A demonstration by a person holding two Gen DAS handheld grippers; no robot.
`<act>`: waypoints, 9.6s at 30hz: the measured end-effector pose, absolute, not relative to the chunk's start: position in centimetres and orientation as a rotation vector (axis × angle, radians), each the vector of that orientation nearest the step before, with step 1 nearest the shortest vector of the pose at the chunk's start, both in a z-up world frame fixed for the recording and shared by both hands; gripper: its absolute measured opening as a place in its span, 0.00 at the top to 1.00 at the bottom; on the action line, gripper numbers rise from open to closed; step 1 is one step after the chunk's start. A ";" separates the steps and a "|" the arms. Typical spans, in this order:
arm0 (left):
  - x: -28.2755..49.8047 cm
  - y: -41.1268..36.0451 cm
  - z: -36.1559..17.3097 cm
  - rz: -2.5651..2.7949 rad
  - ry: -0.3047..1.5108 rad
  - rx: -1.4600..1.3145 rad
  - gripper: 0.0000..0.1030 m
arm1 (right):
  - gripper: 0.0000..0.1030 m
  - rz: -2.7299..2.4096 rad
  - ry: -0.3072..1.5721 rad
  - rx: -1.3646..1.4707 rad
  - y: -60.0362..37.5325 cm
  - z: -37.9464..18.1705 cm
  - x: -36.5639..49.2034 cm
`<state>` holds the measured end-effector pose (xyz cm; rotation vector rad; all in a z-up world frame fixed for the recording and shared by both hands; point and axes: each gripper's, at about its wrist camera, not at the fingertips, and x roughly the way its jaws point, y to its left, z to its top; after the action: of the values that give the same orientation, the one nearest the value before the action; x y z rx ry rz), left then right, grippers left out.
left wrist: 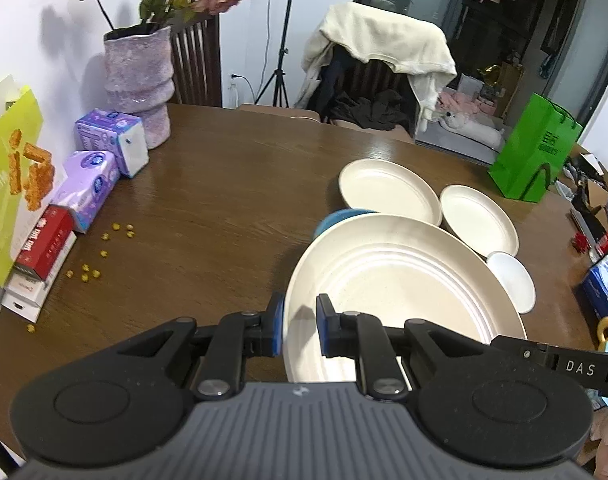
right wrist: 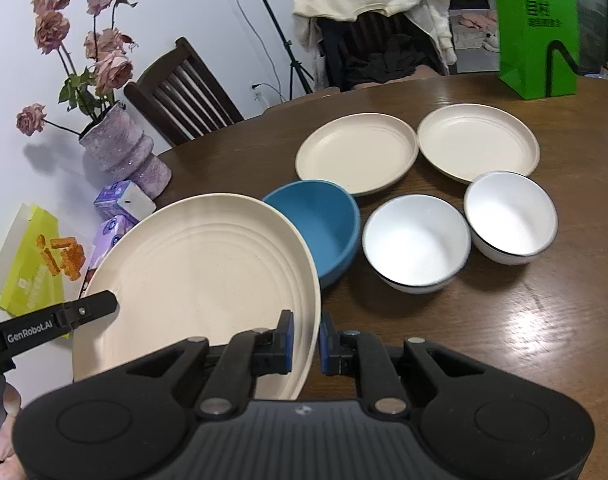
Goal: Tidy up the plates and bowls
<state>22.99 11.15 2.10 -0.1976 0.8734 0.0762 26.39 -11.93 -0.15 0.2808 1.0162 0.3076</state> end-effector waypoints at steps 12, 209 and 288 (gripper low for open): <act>20.8 6.3 0.4 0.026 0.898 -0.193 0.84 | 0.88 0.253 1.022 0.292 -17.1 -1.4 23.1; 52.6 9.9 0.4 -0.121 0.796 -0.039 0.00 | 0.00 0.065 0.987 0.271 -15.1 -3.7 48.7; 61.4 8.1 -15.0 -0.162 0.983 -0.018 0.84 | 0.86 -0.020 1.084 0.412 -13.1 -16.4 54.7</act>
<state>61.35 8.11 -15.02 -0.0182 0.9832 -0.1619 54.69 -13.10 -16.38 0.4118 1.0844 -0.0197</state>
